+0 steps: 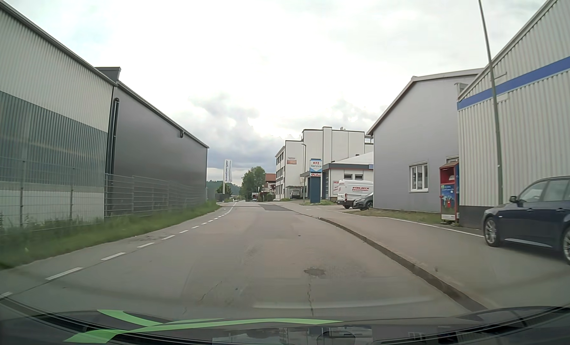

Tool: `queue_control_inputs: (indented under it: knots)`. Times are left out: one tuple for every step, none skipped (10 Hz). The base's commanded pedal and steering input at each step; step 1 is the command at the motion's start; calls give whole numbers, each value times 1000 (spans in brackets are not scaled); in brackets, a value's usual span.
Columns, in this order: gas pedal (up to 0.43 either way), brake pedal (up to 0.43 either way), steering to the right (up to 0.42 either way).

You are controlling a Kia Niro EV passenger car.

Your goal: Follow the waypoints while adhering to traffic rules and regulations

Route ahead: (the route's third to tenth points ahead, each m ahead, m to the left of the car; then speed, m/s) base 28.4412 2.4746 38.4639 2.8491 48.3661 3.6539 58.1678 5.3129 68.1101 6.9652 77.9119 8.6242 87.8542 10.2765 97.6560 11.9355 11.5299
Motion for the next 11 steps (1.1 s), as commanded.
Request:
queue_control_inputs:
  knots:
    - [28,0,-31]
    - [28,0,-31]
    - [28,0,-31]
    - [28,0,-30]
    - [28,0,-30]
    - [28,0,-28]
    - [28,0,-23]
    - [28,0,-22]
    - [28,0,-20]
    - [28,0,-20]
    - [28,0,-20]
